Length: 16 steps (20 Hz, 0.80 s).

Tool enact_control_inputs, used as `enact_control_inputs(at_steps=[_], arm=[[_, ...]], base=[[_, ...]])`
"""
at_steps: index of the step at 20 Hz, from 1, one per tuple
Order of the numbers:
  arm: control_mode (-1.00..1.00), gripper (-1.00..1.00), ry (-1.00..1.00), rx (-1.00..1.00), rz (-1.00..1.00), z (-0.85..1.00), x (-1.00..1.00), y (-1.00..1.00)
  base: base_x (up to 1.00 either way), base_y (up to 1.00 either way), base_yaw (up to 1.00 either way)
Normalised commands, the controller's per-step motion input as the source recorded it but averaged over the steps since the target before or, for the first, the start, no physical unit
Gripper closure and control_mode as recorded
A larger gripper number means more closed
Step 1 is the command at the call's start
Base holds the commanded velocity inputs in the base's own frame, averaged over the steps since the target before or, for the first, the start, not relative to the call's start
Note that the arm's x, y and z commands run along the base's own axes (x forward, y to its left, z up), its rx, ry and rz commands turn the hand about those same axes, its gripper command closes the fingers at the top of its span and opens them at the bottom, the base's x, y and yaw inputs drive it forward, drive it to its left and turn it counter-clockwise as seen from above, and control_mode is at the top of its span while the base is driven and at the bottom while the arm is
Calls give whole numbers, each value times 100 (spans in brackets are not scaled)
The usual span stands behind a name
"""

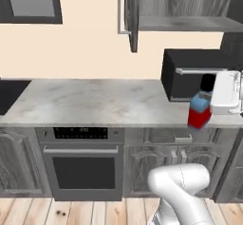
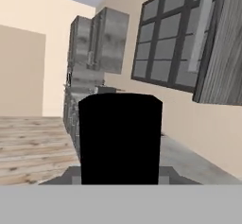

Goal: Open the cabinet directly in front. Then move the liquor and the cup to the dining counter with the candle on it.

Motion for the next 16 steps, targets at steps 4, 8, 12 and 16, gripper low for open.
enact_control_inputs(at_steps=[4, 8, 12, 16], arm=[[100, 100, 0, 0, 0, 0, 0, 0], [100, 100, 0, 0, 0, 0, 0, 0], [100, 100, 0, 0, 0, 0, 0, 0], [100, 100, 0, 0, 0, 0, 0, 0]], base=[[0, 17, 48], [0, 18, 56], [0, 19, 67], [0, 10, 80]])
